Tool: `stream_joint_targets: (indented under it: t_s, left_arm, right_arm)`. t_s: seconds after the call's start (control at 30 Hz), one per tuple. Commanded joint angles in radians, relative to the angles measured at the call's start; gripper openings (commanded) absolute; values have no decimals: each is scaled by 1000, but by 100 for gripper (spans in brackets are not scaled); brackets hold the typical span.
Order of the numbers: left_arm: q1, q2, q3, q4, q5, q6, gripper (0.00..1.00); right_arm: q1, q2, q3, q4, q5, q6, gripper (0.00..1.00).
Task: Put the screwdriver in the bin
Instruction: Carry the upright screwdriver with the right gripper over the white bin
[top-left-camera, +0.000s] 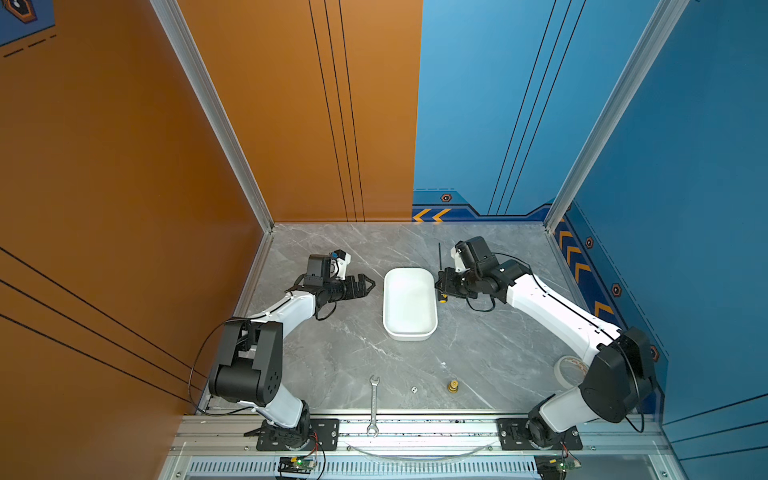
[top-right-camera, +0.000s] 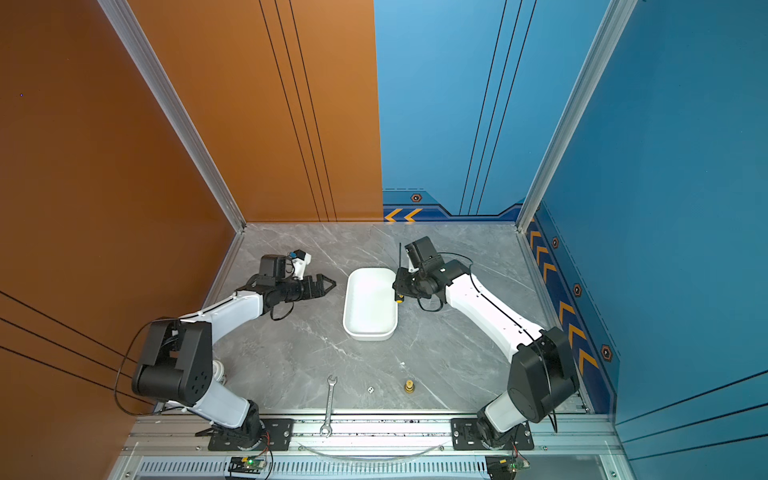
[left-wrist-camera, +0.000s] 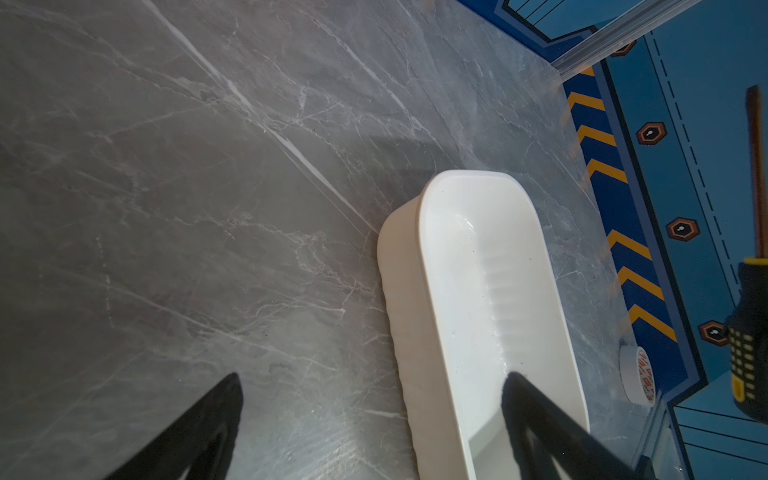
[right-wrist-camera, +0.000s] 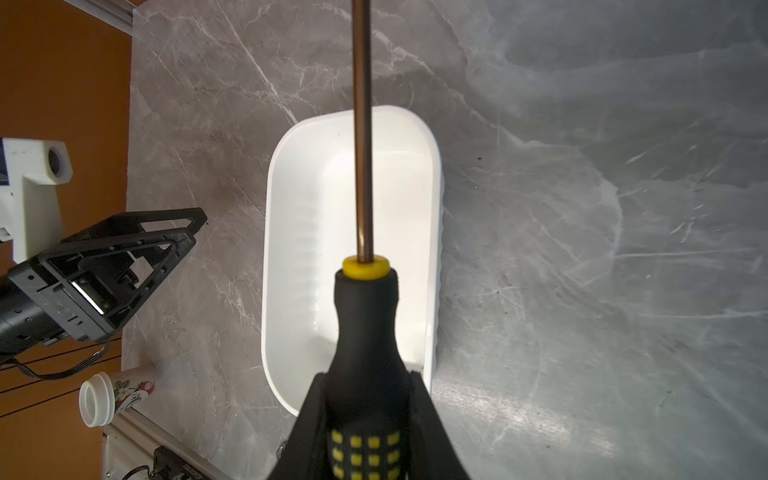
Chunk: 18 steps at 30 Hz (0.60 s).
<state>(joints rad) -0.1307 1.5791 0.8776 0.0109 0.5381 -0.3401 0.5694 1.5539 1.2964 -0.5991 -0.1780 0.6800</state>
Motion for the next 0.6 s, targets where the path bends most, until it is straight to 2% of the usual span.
stream_joint_targets:
  t_s: [0.0,0.2,0.57]
  left_arm:
    - [9,-17,-17,20,25,12,98]
    - [10,-19,-22,20,31,12,98]
    - [12,-25,-32,24,26,14,98]
  right_arm:
    - [71,56,41,-8,114,145,0]
    - [182,146,69,-11,215,199,0]
    - [202,258,104,-10,212,209,0]
